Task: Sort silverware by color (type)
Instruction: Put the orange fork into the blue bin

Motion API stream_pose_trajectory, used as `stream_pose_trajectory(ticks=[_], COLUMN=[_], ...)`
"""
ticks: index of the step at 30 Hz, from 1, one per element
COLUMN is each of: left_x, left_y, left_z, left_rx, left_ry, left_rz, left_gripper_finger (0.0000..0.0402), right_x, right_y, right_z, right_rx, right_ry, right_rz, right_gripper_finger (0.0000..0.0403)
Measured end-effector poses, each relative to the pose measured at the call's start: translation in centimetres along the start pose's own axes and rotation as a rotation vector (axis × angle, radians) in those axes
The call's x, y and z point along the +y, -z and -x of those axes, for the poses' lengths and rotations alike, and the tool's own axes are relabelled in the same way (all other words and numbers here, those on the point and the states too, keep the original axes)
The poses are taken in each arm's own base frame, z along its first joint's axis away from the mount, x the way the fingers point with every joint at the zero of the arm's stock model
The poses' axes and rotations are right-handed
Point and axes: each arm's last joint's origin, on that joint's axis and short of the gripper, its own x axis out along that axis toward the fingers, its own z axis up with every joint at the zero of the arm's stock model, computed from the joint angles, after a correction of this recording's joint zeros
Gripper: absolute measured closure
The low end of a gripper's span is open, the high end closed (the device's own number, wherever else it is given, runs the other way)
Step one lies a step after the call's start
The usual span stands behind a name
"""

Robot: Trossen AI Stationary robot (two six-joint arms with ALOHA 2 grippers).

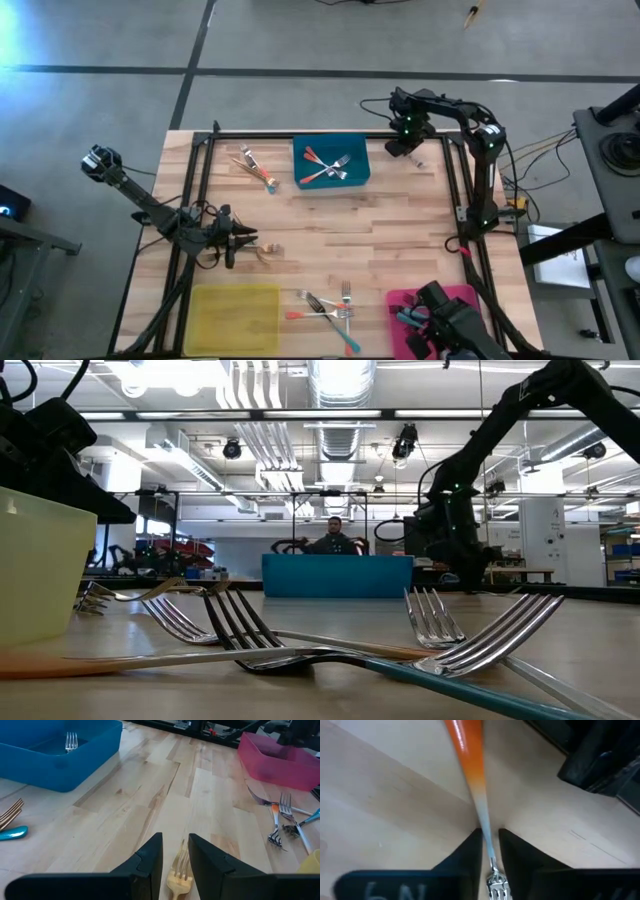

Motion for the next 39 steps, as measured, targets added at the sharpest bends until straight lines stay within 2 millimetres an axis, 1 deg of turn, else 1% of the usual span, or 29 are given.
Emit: stream_pose_trajectory(ticks=[3,7,10,12,15,17,21,26,30,35,39], left_x=[0.0,0.0,0.0,0.0,0.0,0.0,0.0,0.0,0.0,0.0,0.0], left_y=[0.0,0.0,0.0,0.0,0.0,0.0,0.0,0.0,0.0,0.0,0.0], left_z=[0.0,0.0,0.0,0.0,0.0,0.0,0.0,0.0,0.0,0.0,0.0], left_rx=[0.000,0.000,0.000,0.000,0.000,0.000,0.000,0.000,0.000,0.000,0.000], left_ry=[0.000,0.000,0.000,-0.001,0.000,0.000,0.000,0.000,0.000,0.000,0.000], left_rz=[0.000,0.000,0.000,0.000,0.000,0.000,0.000,0.000,0.000,0.000,-0.001], left_gripper_finger=[0.0325,0.0325,0.0325,0.0325,0.0325,0.0325,0.0325,0.0325,0.0325,0.0325,0.0325], right_x=[0.0,0.0,0.1,0.2,0.4,0.5,1.4,3.7,6.1,10.4,14.2], right_y=[0.0,0.1,0.4,0.7,1.2,1.6,2.5,3.4,4.2,4.7,4.6], right_z=[0.0,0.1,0.8,1.9,4.2,5.2,7.5,9.1,10.3,11.5,12.0], right_rx=[-0.001,-0.003,0.000,-0.019,-0.089,-0.120,-0.194,-0.240,-0.273,-0.368,-0.476], right_ry=[0.002,0.003,-0.008,-0.005,0.000,-0.001,-0.075,-0.126,-0.166,-0.268,-0.325], right_rz=[0.004,0.017,0.014,0.012,0.013,-0.006,-0.012,0.035,0.099,0.195,0.298], right_gripper_finger=[0.0382,0.0390,0.0392,0.0393,0.0393,0.0393,0.0394,0.0394,0.0394,0.0394,0.0394])
